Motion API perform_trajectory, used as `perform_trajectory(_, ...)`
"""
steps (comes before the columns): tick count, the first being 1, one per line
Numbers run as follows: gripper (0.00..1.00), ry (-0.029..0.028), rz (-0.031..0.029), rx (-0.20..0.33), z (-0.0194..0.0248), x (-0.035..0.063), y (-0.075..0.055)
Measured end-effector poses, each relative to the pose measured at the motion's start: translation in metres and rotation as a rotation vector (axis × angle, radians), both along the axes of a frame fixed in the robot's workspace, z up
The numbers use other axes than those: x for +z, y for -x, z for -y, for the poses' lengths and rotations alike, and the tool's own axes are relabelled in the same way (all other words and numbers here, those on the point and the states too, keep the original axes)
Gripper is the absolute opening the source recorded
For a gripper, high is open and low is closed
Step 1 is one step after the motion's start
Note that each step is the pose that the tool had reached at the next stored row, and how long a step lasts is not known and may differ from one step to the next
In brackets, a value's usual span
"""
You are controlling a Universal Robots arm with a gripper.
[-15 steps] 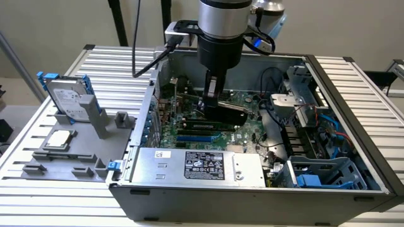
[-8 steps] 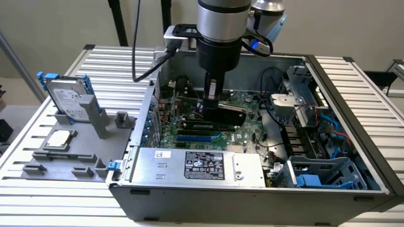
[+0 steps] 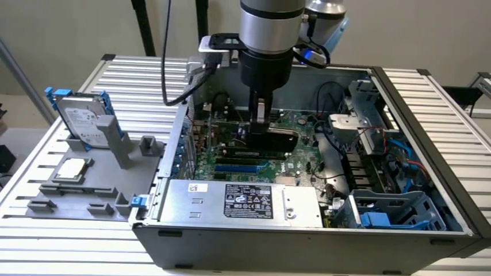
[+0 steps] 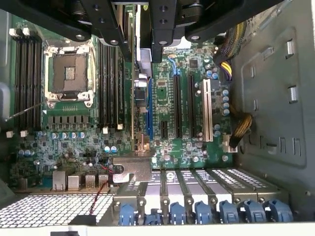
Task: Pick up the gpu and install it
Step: 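Insert the gpu into the slot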
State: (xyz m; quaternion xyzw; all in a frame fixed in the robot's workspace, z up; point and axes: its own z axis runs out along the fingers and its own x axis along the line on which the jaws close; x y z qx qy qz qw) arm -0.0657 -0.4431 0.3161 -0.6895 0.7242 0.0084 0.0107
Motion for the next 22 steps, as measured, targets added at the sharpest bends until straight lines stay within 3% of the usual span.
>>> perform_trajectory(6,0.26,0.0021,0.0029,0.000,0.0002,-0.0085,0.021)
perform_trajectory(13,0.26,0.0021,0.0125,0.000,0.0033,-0.0197,0.023)
perform_trajectory(22,0.26,0.0022,0.0141,0.000,0.0035,-0.0359,0.028)
